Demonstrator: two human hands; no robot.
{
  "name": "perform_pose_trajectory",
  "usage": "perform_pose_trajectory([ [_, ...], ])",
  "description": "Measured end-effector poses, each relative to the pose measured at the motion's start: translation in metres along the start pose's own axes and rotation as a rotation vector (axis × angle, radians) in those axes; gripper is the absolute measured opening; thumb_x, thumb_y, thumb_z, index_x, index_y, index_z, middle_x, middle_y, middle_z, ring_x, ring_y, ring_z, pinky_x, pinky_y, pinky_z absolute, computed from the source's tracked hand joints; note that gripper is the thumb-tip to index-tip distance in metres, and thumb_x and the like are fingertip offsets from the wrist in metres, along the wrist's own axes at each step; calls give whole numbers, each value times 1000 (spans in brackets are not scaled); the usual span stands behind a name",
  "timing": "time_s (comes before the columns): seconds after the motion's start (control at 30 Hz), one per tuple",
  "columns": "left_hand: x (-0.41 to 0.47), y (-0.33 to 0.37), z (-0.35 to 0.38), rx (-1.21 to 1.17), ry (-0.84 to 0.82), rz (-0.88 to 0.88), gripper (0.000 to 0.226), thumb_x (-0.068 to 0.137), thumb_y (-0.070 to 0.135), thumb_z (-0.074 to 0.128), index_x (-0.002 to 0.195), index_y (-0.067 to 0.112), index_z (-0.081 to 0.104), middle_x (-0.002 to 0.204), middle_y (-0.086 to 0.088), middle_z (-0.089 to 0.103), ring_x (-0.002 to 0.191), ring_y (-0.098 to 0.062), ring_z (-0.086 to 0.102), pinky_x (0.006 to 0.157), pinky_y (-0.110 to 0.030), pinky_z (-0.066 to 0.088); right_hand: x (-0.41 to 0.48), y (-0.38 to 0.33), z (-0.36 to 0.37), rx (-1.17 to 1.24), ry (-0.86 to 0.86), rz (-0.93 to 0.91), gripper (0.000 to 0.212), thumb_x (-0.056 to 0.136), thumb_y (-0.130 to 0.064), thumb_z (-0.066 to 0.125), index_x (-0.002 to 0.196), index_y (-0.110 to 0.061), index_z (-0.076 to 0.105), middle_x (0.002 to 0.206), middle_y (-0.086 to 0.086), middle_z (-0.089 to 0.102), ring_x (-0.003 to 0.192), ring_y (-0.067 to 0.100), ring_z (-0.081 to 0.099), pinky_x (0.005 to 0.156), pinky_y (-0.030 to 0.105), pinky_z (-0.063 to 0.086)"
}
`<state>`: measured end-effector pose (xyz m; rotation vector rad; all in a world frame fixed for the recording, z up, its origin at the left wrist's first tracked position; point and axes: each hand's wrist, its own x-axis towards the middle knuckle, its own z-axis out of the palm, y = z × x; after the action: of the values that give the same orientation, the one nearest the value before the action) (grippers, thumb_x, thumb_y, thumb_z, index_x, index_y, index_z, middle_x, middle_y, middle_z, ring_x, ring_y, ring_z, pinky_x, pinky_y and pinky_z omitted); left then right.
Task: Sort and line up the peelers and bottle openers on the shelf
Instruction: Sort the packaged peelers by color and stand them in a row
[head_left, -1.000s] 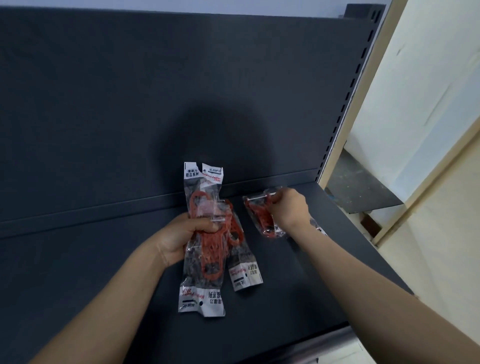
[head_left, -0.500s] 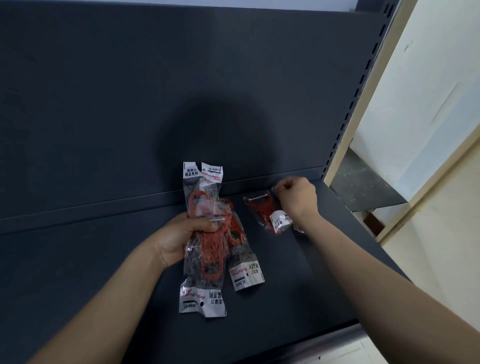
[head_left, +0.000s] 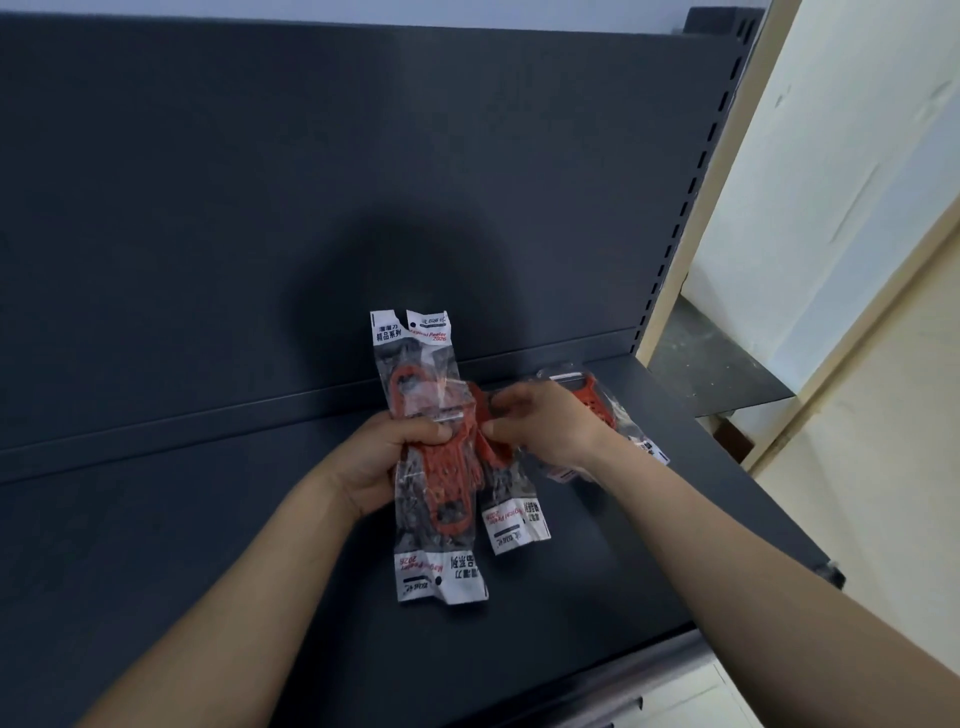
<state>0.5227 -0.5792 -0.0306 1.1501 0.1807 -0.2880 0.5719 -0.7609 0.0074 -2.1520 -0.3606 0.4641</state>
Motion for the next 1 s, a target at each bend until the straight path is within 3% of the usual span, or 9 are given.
perform_pose_trajectory([
  [0.03, -1, 0, -1, 1, 8, 0, 31, 71, -2, 61, 100, 1, 67, 92, -18, 71, 79, -28, 70, 64, -35, 57, 1, 1, 2, -23, -5, 1, 27, 85, -15, 68, 109, -4, 63, 96, 15, 69, 78, 24, 65, 69, 28, 52],
  [0.1, -4, -1, -4, -7, 14, -3, 35, 68, -3, 64, 103, 0, 65, 92, -18, 71, 79, -28, 70, 64, -35, 57, 3, 3, 6, -28, -16, 16, 24, 85, -10, 67, 106, -1, 61, 84, 14, 67, 61, 16, 59, 52, 16, 47],
  [0.23, -8, 0, -10, -12, 41, -16, 37, 65, -3, 66, 102, 1, 65, 89, -16, 71, 75, -27, 70, 64, -35, 58, 12, 8, 16, -41, 63, 32, 12, 79, 0, 66, 91, 2, 67, 71, 9, 61, 60, 17, 54, 62, 25, 46],
  [0.37, -12, -1, -16, 9, 120, -28, 32, 66, 0, 62, 98, 1, 66, 87, -16, 71, 73, -26, 70, 64, -35, 59, 18, 12, 20, -244, 168, -7, 11, 75, -5, 62, 72, -14, 68, 69, -2, 61, 60, 9, 55, 51, 16, 38],
  [0.47, -16, -2, -21, 45, 186, -55, 32, 69, -3, 62, 101, -2, 64, 91, -19, 69, 75, -28, 68, 69, -37, 59, 23, 15, 18, -398, 243, 9, 10, 76, -5, 55, 74, -8, 65, 77, 10, 66, 73, 27, 64, 60, 27, 46],
  [0.57, -20, -2, -29, 38, 216, -59, 25, 72, -3, 61, 97, 0, 64, 86, -18, 69, 72, -28, 69, 65, -36, 58, 27, 19, 18, -493, 270, 15, 12, 79, -2, 51, 80, -5, 63, 86, 18, 67, 81, 35, 65, 63, 33, 48],
  [0.7, -23, -4, -35, 43, 228, -47, 21, 75, -4, 60, 94, 1, 65, 85, -17, 71, 73, -28, 69, 64, -35, 58, 32, 23, 23, -519, 269, 3, 19, 82, 2, 46, 86, 0, 65, 90, 21, 67, 85, 37, 65, 71, 39, 54],
  [0.9, -27, -4, -38, 32, 219, -26, 29, 63, 1, 66, 92, 1, 67, 84, -17, 72, 73, -27, 70, 62, -34, 58, 34, 18, 33, -494, 269, -83, 22, 81, 2, 45, 71, -17, 51, 78, 12, 63, 75, 33, 62, 60, 30, 45],
  [1.0, -28, -4, -38, 36, 214, -27, 31, 61, 3, 66, 92, 1, 67, 85, -17, 72, 74, -28, 70, 64, -34, 58, 36, 20, 37, -512, 236, -77, 17, 84, 0, 46, 76, -10, 57, 80, 13, 63, 78, 34, 62, 63, 32, 47],
])
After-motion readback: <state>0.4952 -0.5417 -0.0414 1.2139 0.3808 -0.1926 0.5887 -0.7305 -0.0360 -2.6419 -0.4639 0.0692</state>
